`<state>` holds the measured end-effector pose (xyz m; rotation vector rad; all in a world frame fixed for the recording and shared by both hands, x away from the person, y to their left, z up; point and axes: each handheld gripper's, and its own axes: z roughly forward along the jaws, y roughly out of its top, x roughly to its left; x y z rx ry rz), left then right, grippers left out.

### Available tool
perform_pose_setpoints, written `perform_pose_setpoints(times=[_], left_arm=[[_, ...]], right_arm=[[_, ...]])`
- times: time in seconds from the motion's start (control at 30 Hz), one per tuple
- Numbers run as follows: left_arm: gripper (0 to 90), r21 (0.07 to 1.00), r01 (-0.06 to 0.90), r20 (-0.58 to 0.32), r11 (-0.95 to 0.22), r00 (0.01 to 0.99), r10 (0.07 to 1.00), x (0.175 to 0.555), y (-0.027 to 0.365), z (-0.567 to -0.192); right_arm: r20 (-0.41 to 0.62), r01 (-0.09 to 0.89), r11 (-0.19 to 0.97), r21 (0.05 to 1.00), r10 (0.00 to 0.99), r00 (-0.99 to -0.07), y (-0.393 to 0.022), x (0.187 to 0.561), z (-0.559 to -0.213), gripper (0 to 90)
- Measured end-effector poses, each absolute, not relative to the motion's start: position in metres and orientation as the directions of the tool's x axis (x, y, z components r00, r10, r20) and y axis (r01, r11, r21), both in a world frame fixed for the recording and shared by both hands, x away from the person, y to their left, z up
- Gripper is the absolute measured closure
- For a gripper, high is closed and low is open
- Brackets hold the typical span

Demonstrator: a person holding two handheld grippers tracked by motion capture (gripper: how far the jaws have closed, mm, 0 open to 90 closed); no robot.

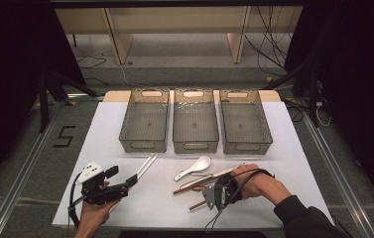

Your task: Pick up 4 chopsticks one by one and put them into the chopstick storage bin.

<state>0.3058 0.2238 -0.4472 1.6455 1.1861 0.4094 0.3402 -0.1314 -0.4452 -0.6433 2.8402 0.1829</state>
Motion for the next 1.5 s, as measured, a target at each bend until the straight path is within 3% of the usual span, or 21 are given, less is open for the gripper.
perform_pose_setpoints(times=[0.27, 0.47, 0.9, 0.93, 1.2, 1.5], left_arm=[[15.9, 0.868, 0.497, -0.275, 0.017, 0.451, 0.849, 0.306, 0.224, -0.447], [15.8, 0.868, 0.496, -0.276, 0.02, 0.448, 0.85, 0.306, 0.225, -0.447], [15.8, 0.869, 0.494, -0.276, 0.023, 0.447, 0.851, 0.305, 0.226, -0.447], [15.8, 0.869, 0.494, -0.276, 0.022, 0.447, 0.851, 0.305, 0.226, -0.447], [15.8, 0.87, 0.493, -0.273, 0.02, 0.447, 0.852, 0.305, 0.225, -0.447], [15.8, 0.87, 0.494, -0.27, 0.016, 0.448, 0.852, 0.305, 0.227, -0.446]], right_arm=[[-0.279, -0.386, 0.914, 0.128, -0.34, -0.898, -0.134, 0.345, -0.433, 84.6], [-0.307, -0.261, 0.939, 0.224, -0.186, -0.933, -0.138, 0.355, -0.419, 84.6], [-0.341, -0.084, 0.905, 0.417, 0.07, -0.937, -0.136, 0.377, -0.389, 84.6], [-0.327, -0.023, 0.885, 0.465, 0.147, -0.934, -0.135, 0.381, -0.387, 84.6], [-0.215, 0.135, 0.766, 0.629, 0.339, -0.916, -0.13, 0.398, -0.368, 84.6], [-0.109, 0.239, 0.644, 0.726, 0.452, -0.886, -0.116, 0.414, -0.352, 84.6]])
